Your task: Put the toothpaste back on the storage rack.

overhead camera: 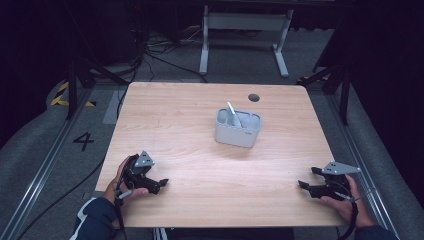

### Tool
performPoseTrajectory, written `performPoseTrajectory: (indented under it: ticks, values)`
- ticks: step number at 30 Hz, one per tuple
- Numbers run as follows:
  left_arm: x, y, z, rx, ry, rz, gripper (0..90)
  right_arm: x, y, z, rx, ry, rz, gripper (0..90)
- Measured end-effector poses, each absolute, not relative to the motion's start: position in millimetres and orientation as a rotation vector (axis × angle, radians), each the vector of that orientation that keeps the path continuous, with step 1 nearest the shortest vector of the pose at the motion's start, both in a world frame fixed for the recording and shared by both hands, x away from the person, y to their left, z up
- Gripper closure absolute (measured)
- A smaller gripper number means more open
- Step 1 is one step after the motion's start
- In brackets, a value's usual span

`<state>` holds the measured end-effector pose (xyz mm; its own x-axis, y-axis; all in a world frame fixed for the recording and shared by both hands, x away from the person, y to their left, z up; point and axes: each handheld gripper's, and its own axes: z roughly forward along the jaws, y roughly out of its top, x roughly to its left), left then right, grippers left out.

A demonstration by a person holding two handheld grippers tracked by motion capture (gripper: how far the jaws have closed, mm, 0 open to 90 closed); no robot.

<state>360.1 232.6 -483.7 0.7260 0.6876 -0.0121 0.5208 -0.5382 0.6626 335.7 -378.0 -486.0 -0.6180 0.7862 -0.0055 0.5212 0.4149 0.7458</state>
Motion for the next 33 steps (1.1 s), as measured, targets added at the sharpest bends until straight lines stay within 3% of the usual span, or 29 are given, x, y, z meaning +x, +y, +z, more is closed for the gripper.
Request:
performPoseTrajectory:
  ticks: [33]
  values:
    - [361.5,232.5,-483.6,2.273,0.902,0.324,0.2,335.4,-384.2,-486.7,1.143,2.326,1.031,16.8]
